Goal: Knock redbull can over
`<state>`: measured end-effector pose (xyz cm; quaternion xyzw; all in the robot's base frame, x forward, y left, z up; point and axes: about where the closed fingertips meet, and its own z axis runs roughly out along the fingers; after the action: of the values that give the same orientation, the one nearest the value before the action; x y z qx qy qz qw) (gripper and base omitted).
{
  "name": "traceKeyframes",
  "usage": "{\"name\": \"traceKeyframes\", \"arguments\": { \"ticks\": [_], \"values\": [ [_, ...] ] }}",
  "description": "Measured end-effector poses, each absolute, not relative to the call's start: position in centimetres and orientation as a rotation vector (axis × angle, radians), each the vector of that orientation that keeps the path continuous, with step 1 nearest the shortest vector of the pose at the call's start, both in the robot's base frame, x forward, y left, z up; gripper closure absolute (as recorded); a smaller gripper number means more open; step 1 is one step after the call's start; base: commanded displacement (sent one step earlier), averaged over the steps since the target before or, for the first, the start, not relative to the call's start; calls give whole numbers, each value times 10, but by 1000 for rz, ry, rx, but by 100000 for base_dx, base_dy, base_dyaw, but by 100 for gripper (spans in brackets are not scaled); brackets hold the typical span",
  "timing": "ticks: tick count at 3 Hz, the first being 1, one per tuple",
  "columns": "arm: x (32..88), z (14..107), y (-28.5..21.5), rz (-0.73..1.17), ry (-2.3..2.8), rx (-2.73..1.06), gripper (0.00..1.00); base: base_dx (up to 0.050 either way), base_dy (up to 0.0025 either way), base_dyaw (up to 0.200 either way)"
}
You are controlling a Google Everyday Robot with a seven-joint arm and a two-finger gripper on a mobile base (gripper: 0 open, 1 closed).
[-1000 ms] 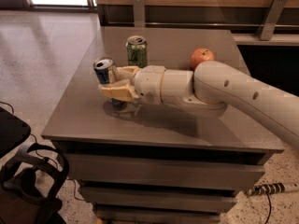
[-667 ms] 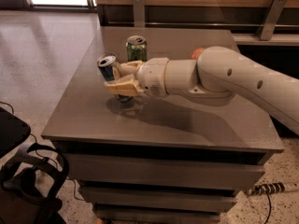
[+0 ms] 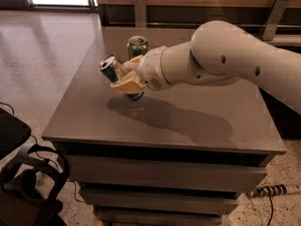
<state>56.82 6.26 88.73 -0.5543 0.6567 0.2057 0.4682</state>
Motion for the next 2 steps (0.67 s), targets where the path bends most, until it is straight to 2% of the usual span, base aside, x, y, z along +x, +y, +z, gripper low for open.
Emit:
{"name": "traceKeyframes", "arguments": {
  "ticks": [2],
  "values": [
    [554, 860, 96, 346, 1697, -1508, 100, 0, 0, 0]
  ]
}}
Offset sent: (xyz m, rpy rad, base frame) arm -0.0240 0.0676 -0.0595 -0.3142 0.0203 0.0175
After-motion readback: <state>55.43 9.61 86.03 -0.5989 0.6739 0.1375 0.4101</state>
